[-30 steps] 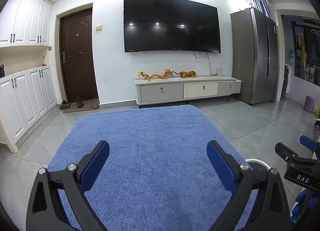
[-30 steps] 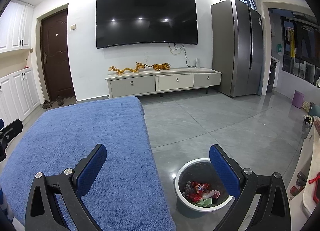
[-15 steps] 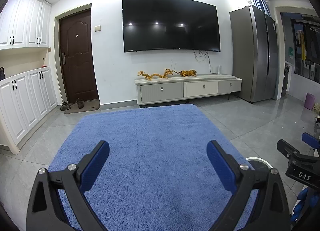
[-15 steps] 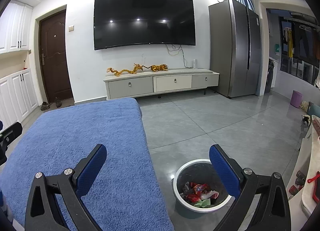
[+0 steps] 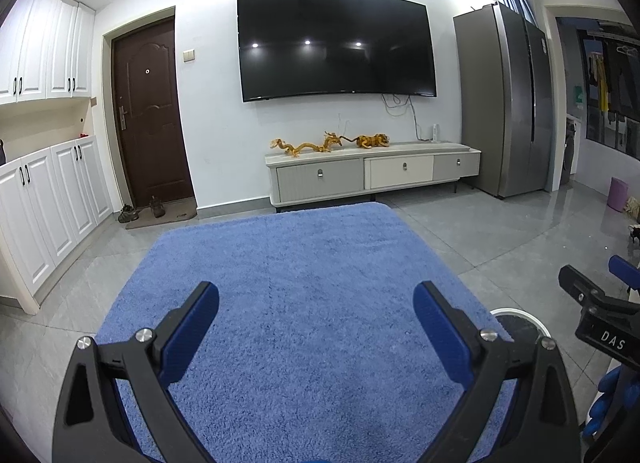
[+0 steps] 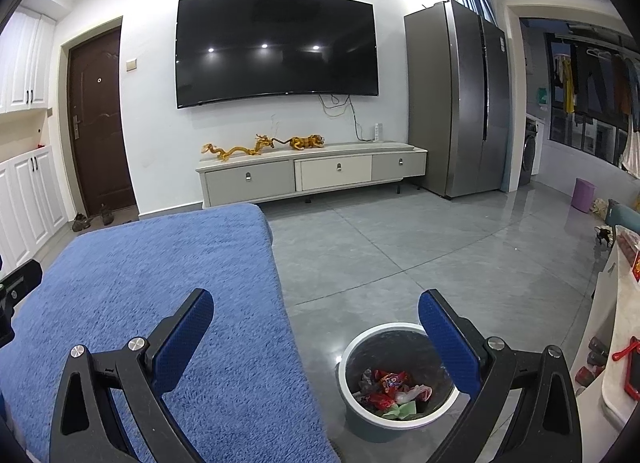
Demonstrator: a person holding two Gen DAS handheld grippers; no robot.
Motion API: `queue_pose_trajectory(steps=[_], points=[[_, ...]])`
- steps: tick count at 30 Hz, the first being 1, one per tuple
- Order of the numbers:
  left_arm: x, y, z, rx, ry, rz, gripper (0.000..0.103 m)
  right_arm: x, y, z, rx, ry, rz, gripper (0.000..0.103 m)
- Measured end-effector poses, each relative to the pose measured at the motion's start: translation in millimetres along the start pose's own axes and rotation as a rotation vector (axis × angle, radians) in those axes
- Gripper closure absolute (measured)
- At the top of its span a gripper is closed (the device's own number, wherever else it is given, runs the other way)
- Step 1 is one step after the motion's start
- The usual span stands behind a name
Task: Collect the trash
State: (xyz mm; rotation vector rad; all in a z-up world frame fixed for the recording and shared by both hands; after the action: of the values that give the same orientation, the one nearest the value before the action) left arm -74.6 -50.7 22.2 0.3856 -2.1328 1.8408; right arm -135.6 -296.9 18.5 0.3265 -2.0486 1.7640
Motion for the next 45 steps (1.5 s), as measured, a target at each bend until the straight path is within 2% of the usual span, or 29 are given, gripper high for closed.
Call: queue_pose_trajectory(steps=[9,30,45], points=[[-1.3,-2.5,5.8,-0.012,0.0,0.009,0.005,1.1,-2.7,2.8,0.005,0.03,0.027,0.0],[-17.9,-15.0,9.4,0.011,0.03,-0.021,0.005,-12.1,-12.3,1.7,0.031,0.052,0.009,0.0],[-32.6,-21.0,5.6,0.019,0.052,-0.019,0.005,-19.9,-13.8,6.3,0.055,0.107,-0.017,0.0]])
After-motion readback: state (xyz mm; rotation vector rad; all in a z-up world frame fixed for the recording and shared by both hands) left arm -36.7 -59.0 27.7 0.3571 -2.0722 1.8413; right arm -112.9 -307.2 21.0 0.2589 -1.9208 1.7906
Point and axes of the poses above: each gripper's, at about its wrist camera, not at the fingertips, and x roughly against the way its jaws point, z to its right, y to its underside, the point moved 2 cm from there along -x, roughly the way its jaws point, and after that the axes turned 9 degrees about -y, right-handed, at the moved point
